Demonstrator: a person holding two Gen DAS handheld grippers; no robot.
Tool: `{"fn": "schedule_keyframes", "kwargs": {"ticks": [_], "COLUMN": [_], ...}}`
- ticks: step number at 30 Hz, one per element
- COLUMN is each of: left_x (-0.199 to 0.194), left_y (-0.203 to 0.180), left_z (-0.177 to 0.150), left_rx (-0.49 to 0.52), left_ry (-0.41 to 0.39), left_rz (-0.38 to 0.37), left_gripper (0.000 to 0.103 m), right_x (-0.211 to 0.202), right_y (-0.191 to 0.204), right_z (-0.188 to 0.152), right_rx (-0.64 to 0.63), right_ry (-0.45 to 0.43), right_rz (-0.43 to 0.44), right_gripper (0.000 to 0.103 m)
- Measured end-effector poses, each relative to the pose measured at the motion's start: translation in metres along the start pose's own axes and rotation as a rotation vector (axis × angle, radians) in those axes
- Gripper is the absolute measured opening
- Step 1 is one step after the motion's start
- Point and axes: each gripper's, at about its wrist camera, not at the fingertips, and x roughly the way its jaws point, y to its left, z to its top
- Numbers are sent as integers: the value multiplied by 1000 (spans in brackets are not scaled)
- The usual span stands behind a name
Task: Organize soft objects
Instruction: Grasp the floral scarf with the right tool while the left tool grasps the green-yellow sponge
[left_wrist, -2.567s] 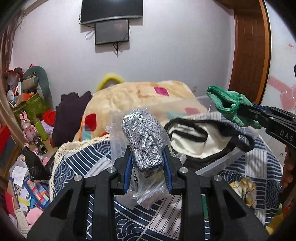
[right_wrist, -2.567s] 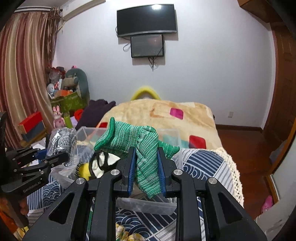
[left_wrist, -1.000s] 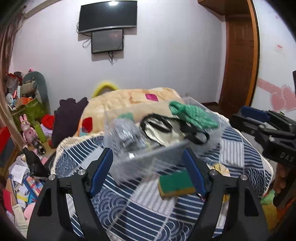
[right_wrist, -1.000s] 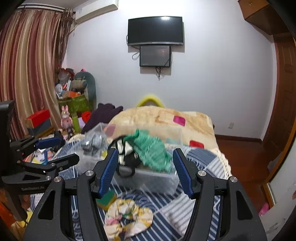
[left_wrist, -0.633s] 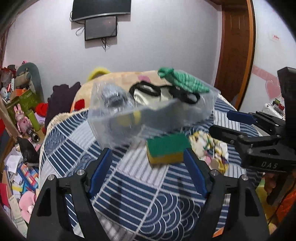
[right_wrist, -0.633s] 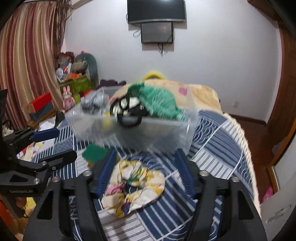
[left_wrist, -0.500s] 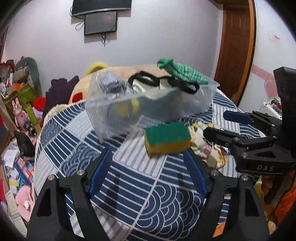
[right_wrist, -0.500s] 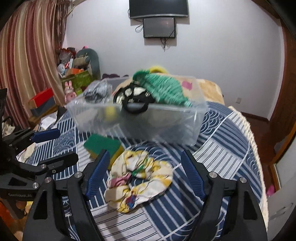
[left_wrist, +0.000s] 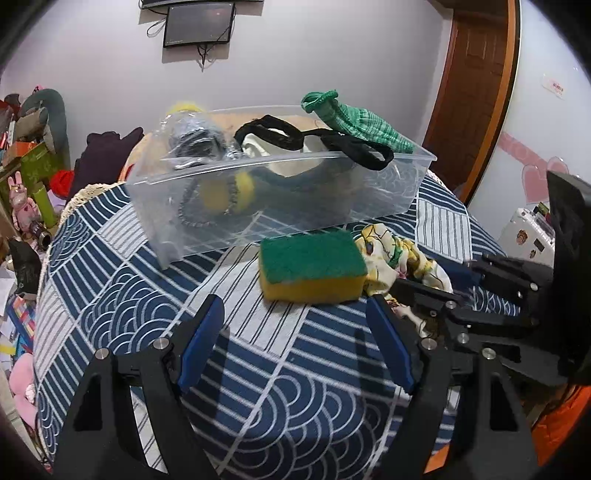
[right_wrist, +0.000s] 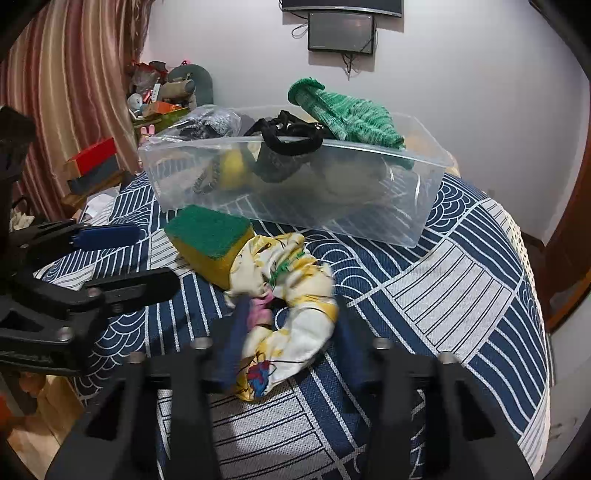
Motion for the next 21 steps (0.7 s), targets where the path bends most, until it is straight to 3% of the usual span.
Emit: {"fn": "schedule_keyframes", "kwargs": {"ticks": [3, 10, 13, 21], "left_x": [6, 24, 25, 0], "left_y": [-3, -10, -13, -20], "left_z": [6, 13, 12, 10], "left_rx": [-17, -24, -6, 28], "left_ry": [8, 5, 3, -70], "left_rz": [-14, 6, -4, 9], "left_gripper": [79, 79, 66, 64], "right_x": [-4, -21, -27, -41], "right_y": [-8, -29, -34, -31], "right_z": [-2, -4, -4, 2], "right_rx": [21, 97, 116, 114], "right_ry": [-14, -62, -80, -129], "right_rz": [6, -25, -28, -27], "right_gripper": [15, 14, 14, 14]}}
